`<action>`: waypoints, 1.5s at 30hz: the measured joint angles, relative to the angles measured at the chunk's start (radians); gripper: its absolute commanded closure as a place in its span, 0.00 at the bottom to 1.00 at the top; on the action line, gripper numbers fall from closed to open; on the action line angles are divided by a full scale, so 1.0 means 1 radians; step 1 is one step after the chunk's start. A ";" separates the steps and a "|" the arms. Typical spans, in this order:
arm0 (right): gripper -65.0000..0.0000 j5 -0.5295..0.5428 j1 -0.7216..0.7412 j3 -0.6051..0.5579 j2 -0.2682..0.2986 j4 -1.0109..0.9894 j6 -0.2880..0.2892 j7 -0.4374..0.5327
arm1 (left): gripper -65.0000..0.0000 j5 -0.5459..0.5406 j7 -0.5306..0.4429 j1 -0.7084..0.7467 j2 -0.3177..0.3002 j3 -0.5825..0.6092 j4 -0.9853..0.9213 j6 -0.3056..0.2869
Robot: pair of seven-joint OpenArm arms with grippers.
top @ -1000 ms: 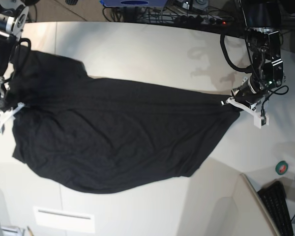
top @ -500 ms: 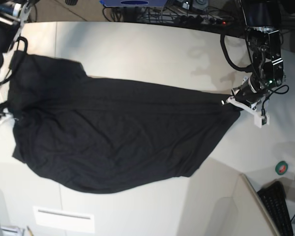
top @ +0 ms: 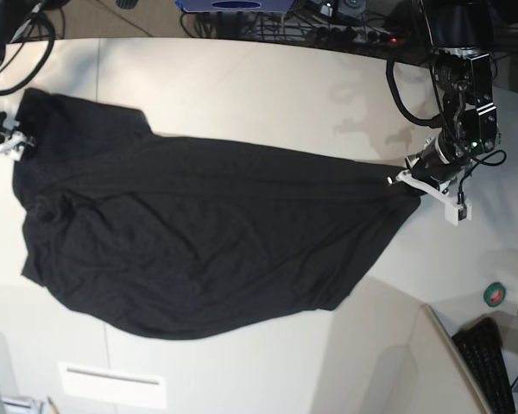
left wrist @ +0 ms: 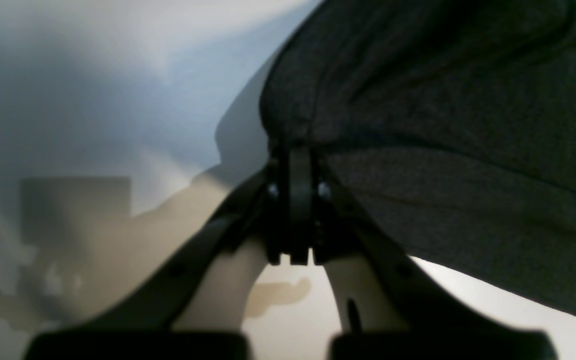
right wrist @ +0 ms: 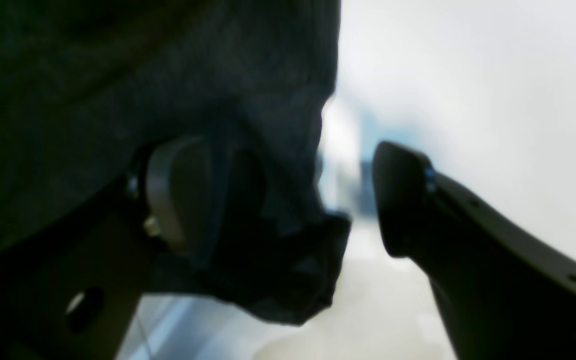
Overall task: Layout the t-shirt on the table in an organized manner, then fold the t-shirt properly
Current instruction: 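Regrip the shirt edge with the right gripper and pull it taut, then lift the shirt with both grippers and swing it flat onto the table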
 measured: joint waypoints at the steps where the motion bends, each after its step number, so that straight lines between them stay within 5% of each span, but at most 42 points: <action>1: 0.36 -0.004 -0.001 0.000 0.001 -0.014 -0.003 0.002 | 1.00 0.000 0.000 0.000 -0.001 0.000 0.000 0.000; 15: 0.39 0.013 0.043 -0.084 0.027 -0.153 -0.002 0.093 | 1.00 0.000 0.000 0.005 0.000 0.000 -0.001 0.000; 20: 0.69 0.002 0.037 -0.084 0.031 -0.155 -0.002 0.077 | 1.00 0.001 0.000 0.005 -0.002 0.000 -0.003 0.000; 26: 0.81 0.016 0.027 -0.084 0.034 -0.152 -0.002 0.057 | 1.00 0.001 0.000 0.008 0.000 0.000 -0.003 0.000; 28: 1.00 0.012 0.027 -0.083 0.034 -0.152 -0.002 0.048 | 1.00 0.001 0.000 0.007 0.000 0.000 -0.003 0.000; 34: 1.00 0.013 0.027 -0.080 0.034 -0.150 -0.002 0.038 | 1.00 -0.002 0.000 0.024 0.000 0.000 0.001 0.000; 39: 1.00 -0.003 -0.074 -0.081 0.013 0.137 -0.003 -0.147 | 1.00 -0.002 0.006 0.106 -0.002 0.000 0.165 0.000; 45: 1.00 0.013 -0.092 -0.079 -0.011 0.486 -0.003 -0.259 | 1.00 -0.001 0.020 0.098 -0.003 0.000 0.299 -0.006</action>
